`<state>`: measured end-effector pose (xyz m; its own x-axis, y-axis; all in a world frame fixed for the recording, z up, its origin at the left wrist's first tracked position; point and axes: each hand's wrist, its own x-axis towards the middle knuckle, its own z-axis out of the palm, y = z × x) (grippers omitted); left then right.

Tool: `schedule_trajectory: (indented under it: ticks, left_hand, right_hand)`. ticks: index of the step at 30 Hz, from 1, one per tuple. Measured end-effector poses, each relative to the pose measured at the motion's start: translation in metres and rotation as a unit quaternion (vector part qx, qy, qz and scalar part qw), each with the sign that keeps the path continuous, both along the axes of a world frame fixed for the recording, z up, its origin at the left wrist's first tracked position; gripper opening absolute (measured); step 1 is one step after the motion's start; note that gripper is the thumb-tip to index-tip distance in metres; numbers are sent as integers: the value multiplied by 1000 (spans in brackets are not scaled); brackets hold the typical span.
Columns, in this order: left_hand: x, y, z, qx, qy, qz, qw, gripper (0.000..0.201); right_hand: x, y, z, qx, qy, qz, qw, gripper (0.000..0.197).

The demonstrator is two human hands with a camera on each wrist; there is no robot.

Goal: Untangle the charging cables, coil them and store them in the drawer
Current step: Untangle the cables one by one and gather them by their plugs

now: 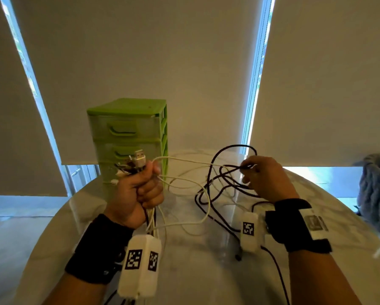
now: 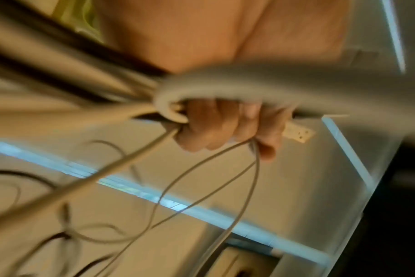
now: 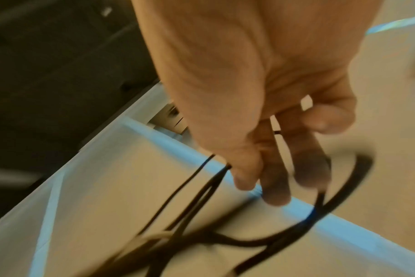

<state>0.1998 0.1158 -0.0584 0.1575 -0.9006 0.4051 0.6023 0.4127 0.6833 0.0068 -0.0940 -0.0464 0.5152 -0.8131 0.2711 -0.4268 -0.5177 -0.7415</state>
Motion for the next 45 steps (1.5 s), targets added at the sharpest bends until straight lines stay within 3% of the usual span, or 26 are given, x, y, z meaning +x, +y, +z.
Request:
schedule_trajectory:
  ticks: [2, 5, 7, 10, 12, 15, 17, 21, 23, 25, 30, 32, 35, 37, 39, 40, 42, 44, 45]
  left_hand:
    - [18, 17, 5, -55, 87, -43, 994, 29]
    - [47, 33, -4, -36, 102, -9, 994, 40]
    - [41, 24, 1, -1, 70, 45, 996, 41]
    - [16, 6, -6, 78, 7, 177, 981, 14]
    - [10, 7, -4, 98, -16, 212, 972, 17]
    - [10, 8, -2, 108, -39, 189, 975, 18]
    - [3, 8, -2, 102, -69, 154, 980, 28]
    - [-15, 4, 0, 62, -94, 111, 987, 38]
    - [-18, 5, 1, 49, -90, 103, 989, 35]
    - [-19, 7, 1, 32, -94, 100, 990, 32]
    - [-26, 11, 5, 24, -80, 129, 988, 34]
    - [-29, 7, 7, 76, -102, 204, 971, 40]
    - [-43, -1, 4, 120, -213, 359, 901, 27]
    - [-54, -7, -1, 110, -247, 382, 883, 33]
    - [-61, -13, -7, 89, -218, 347, 908, 63]
    - [-65, -14, -4, 83, -172, 319, 928, 61]
    - [-67, -17, 2, 84, -44, 221, 971, 30]
    - [-65, -21, -1, 92, -54, 212, 971, 45]
    - [-63, -24, -5, 87, -69, 233, 966, 42]
  right_hand:
    - [-28, -25, -3, 41, -102, -67, 992, 12]
    - [-69, -41, -12, 67, -115, -157, 979, 17]
    - [-74, -37, -13, 86, -110, -138, 981, 18]
    - [-67, -25, 2, 105, -56, -82, 990, 20]
    - [-65, -12, 20, 99, -16, -55, 993, 27]
    - [-57, 12, 45, 15, -7, -10, 1000, 30]
    - [-40, 35, 52, -10, 12, 69, 998, 28]
    - [2, 61, 35, 24, 190, 185, 964, 41]
    - [12, 64, 26, 28, 217, 182, 959, 36]
    - [13, 62, 22, 16, 183, 152, 971, 20]
    - [12, 59, 13, 41, 158, 109, 981, 24]
    - [10, 60, 18, 33, 108, 95, 989, 12]
    - [6, 67, 35, 31, 15, 131, 991, 10]
    - [7, 78, 45, 47, -24, 168, 984, 10]
    - [13, 88, 47, 77, -61, 181, 979, 13]
    - [17, 92, 46, 92, -75, 178, 977, 16]
    - [23, 98, 44, 113, -73, 180, 974, 23]
    - [27, 105, 42, 119, -54, 204, 970, 24]
    - [28, 108, 43, 117, -52, 214, 968, 23]
